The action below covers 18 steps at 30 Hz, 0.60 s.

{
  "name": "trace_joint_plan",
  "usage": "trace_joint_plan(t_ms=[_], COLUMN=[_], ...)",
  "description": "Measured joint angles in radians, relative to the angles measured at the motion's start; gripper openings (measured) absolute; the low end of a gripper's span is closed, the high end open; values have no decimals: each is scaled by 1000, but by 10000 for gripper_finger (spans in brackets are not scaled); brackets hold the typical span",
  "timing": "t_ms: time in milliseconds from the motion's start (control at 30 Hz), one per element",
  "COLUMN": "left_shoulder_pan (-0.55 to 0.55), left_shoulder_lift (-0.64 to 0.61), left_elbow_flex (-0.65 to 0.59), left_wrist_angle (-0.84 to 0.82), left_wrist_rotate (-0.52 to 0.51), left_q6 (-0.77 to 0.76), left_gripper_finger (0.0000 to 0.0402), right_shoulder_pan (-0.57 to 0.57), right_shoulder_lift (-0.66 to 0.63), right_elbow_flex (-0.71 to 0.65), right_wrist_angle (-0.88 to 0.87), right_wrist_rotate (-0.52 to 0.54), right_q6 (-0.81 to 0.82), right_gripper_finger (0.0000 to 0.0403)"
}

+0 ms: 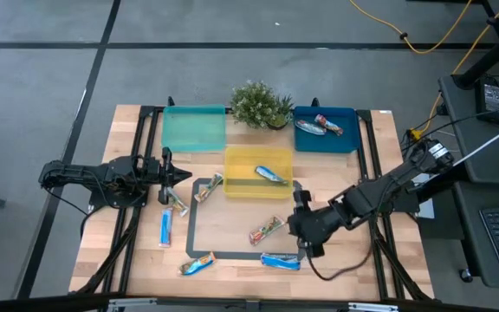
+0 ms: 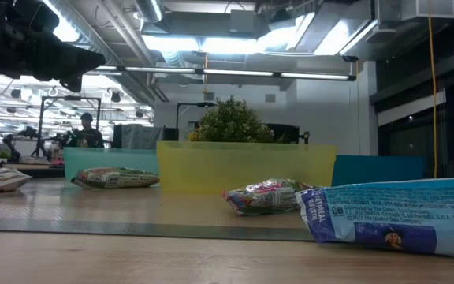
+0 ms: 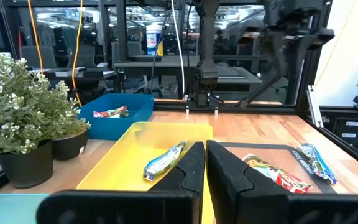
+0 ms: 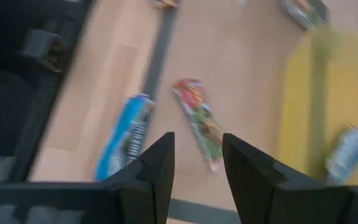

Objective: Pick and place Granola Bars by type
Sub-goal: Put the blue granola bar into the yellow bin

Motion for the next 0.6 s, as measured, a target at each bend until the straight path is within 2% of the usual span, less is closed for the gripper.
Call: trace_joint_plan(t_ms=[333,600], left_shoulder_pan=[0,0], left_shoulder_lift=[0,0], left_elbow_flex=[0,0], left_wrist_angle=[0,0], left_wrist_rotate=[0,0], left_q6=[0,0], left_gripper_finger=[11,8], right_shoulder_pan=[16,16], right_shoulder_lift=[0,2], right_elbow_flex=[-30,-82], right_wrist_angle=[163,196], right_wrist_rotate=[-156,-164], right_q6=[-173,-147], right_gripper_finger=[138,138])
